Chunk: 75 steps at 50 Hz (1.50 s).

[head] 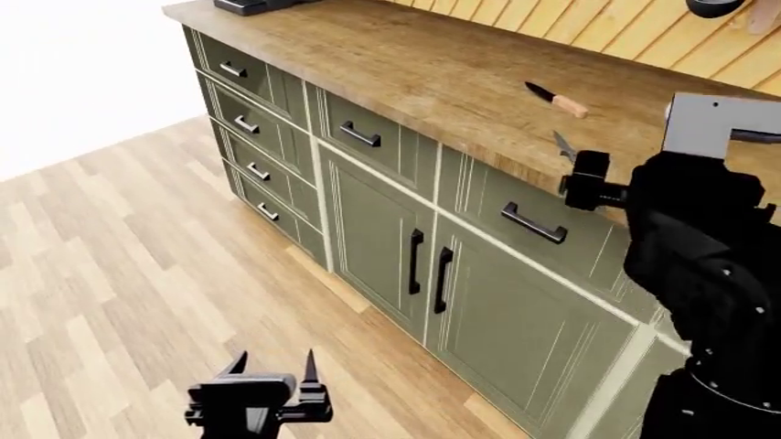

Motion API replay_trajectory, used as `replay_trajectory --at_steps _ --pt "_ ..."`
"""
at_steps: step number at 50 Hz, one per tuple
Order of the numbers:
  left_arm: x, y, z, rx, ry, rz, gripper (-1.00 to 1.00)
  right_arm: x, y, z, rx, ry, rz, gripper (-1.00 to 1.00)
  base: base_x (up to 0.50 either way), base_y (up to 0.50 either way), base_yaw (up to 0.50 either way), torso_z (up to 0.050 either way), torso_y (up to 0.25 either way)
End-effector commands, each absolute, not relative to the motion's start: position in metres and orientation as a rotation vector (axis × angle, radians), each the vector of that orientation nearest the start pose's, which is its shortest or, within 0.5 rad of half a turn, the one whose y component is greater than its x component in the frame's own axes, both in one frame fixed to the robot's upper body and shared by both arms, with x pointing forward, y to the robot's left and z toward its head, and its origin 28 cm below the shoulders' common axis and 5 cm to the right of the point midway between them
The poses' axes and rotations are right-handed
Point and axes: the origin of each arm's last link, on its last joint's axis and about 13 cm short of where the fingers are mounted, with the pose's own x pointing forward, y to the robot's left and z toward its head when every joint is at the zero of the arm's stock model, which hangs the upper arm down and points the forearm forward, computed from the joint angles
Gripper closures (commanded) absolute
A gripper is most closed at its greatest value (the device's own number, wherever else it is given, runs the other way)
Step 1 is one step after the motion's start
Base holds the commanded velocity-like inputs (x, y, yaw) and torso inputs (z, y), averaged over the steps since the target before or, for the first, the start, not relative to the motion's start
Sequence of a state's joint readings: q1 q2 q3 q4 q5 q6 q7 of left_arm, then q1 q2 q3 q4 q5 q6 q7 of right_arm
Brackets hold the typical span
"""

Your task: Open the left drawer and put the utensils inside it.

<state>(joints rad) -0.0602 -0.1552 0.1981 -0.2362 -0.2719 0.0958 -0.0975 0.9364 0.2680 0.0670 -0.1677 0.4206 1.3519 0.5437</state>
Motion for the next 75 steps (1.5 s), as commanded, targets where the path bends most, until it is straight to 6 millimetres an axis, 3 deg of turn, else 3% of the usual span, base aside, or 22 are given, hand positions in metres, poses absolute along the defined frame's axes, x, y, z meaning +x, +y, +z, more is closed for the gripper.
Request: replay_trajectory --at_steps 1,6,16,19,22,23,25,28,32,34,42,75 --pt "0.215 0.205 -0.021 -0.087 0.128 -0.060 -1.00 0.382 -0.170 0.290 0.009 0.316 -0.481 -1.00 0.00 0.00 0.00 0.000 0.000" --pt "0.217 0.204 -0.025 -0.089 0.138 -0.060 -1.00 0.390 -0.170 0.298 0.016 0.314 -0.532 -1.00 0.00 0.00 0.00 0.000 0.000" --pt "0.211 0.203 -0.021 -0.102 0.133 -0.073 -1.00 0.381 -0.173 0.301 -0.011 0.325 -0.541 -1.00 0.00 0.00 0.00 0.000 0.000" --pt "0.204 0.205 -0.012 -0.279 0.209 -0.158 -1.00 0.381 -0.173 0.302 0.025 0.328 -0.515 -1.00 0.00 0.00 0.00 0.000 0.000" --pt "0.161 0.217 -0.006 -0.687 0.452 -0.396 -1.00 0.381 -0.170 0.302 0.017 0.343 -0.501 -1.00 0.00 0.00 0.00 0.000 0.000" --pt "0.148 0.216 -0.007 -0.859 0.448 -0.434 -1.00 0.381 -0.170 0.302 0.020 0.344 -0.499 -1.00 0.00 0.00 0.00 0.000 0.000" --pt "0.107 0.218 -0.027 -1.081 0.433 -0.586 -1.00 0.382 -0.170 0.298 0.023 0.346 -0.493 -1.00 0.00 0.00 0.00 0.000 0.000" --pt "0.071 0.227 -0.062 -1.275 0.453 -0.653 -1.00 0.382 -0.171 0.296 0.026 0.346 -0.482 -1.00 0.00 0.00 0.00 0.000 0.000" --pt "0.052 0.231 -0.100 -1.465 0.470 -0.706 -1.00 0.383 -0.169 0.294 0.035 0.344 -0.472 -1.00 0.00 0.00 0.00 0.000 0.000" --pt "0.048 0.231 -0.106 -1.510 0.451 -0.747 -1.00 0.385 -0.168 0.292 0.032 0.347 -0.470 -1.00 0.00 0.00 0.00 0.000 0.000" --pt "0.049 0.229 -0.133 -1.567 0.473 -0.778 -1.00 0.386 -0.167 0.285 0.022 0.351 -0.438 -1.00 0.00 0.00 0.00 0.000 0.000" --pt "0.045 0.226 -0.136 -1.544 0.483 -0.782 -1.00 0.388 -0.164 0.283 0.001 0.370 -0.409 -1.00 0.43 0.23 0.00 0.000 0.000"
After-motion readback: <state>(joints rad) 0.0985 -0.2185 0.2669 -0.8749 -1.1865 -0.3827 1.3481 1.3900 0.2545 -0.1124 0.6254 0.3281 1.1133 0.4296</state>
